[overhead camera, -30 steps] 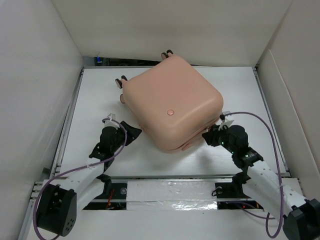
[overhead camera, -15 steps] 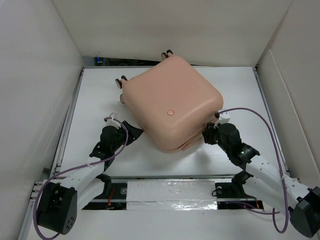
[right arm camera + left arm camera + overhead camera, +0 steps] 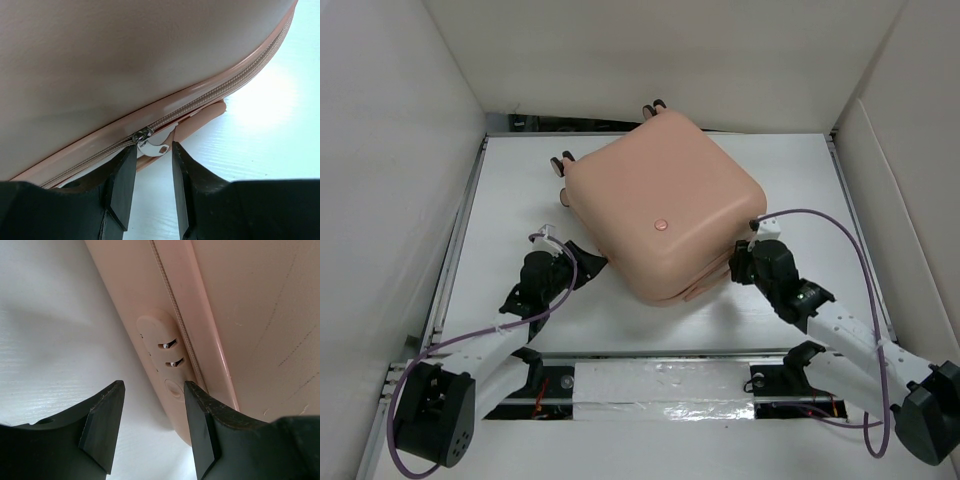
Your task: Pack the luggage
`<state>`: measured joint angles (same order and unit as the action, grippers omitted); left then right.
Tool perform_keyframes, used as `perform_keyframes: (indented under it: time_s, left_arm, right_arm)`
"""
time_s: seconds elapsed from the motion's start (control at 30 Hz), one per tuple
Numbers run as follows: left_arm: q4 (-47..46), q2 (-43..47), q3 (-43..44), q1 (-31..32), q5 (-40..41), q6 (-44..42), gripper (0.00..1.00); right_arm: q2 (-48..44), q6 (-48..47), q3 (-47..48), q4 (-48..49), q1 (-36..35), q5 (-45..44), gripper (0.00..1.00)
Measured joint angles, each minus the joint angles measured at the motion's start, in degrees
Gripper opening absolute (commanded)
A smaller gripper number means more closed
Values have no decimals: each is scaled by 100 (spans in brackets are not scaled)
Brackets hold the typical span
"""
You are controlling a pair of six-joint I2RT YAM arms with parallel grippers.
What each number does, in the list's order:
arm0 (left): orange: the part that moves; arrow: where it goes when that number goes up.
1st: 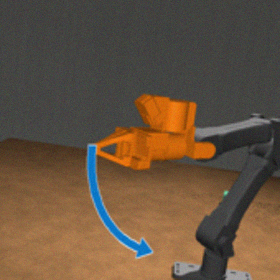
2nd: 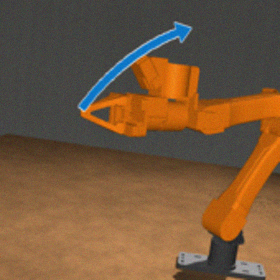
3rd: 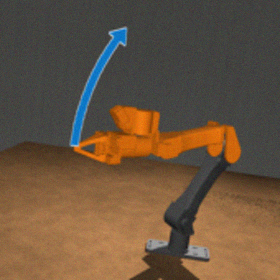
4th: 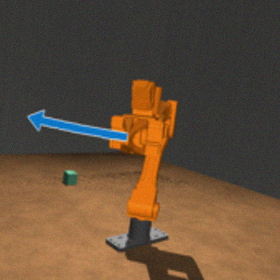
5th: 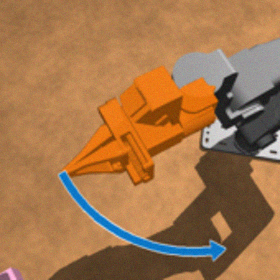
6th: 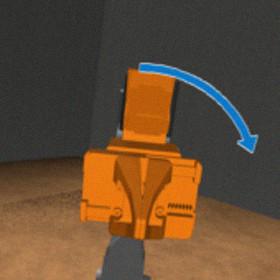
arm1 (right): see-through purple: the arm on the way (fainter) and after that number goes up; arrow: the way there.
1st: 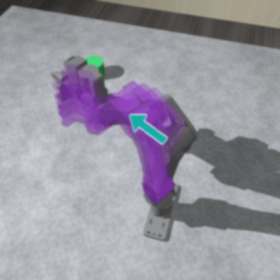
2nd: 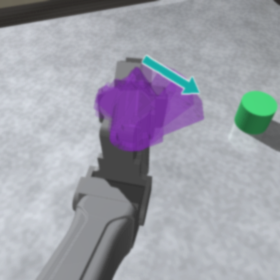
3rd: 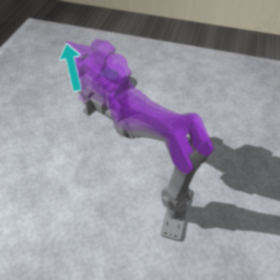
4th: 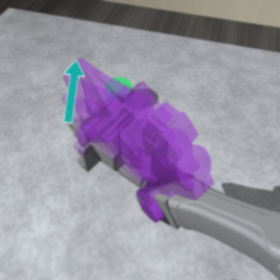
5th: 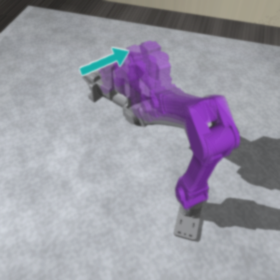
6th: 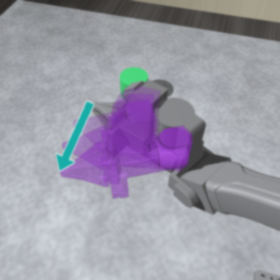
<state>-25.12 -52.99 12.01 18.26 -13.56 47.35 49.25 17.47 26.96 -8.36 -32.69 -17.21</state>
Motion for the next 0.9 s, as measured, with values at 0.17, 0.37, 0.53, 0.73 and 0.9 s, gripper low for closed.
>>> perform_keyframes:
  time_s: [0.17, 0.37, 0.53, 0.73, 0.9]
  left_arm:
    - [15, 129, 0, 0, 4, -24, 47]
    - [31, 269, 0, 0, 0, -63, 45]
    - [81, 273, -2, 0, -39, -114, 44]
    - [284, 402, -35, 57, -66, -284, 28]
    - [605, 756, 2, 1141, 260, -671, 25]
  right_arm:
    - [184, -114, 22, 142, 50, -4, 37]
    - [601, -284, 74, 501, 151, 59, 20]
    - [671, -431, 59, 798, 149, 87, 0]
    - [656, -507, -140, 1180, -50, -243, 0]
    - [485, -522, -251, 1246, -111, -221, 0]
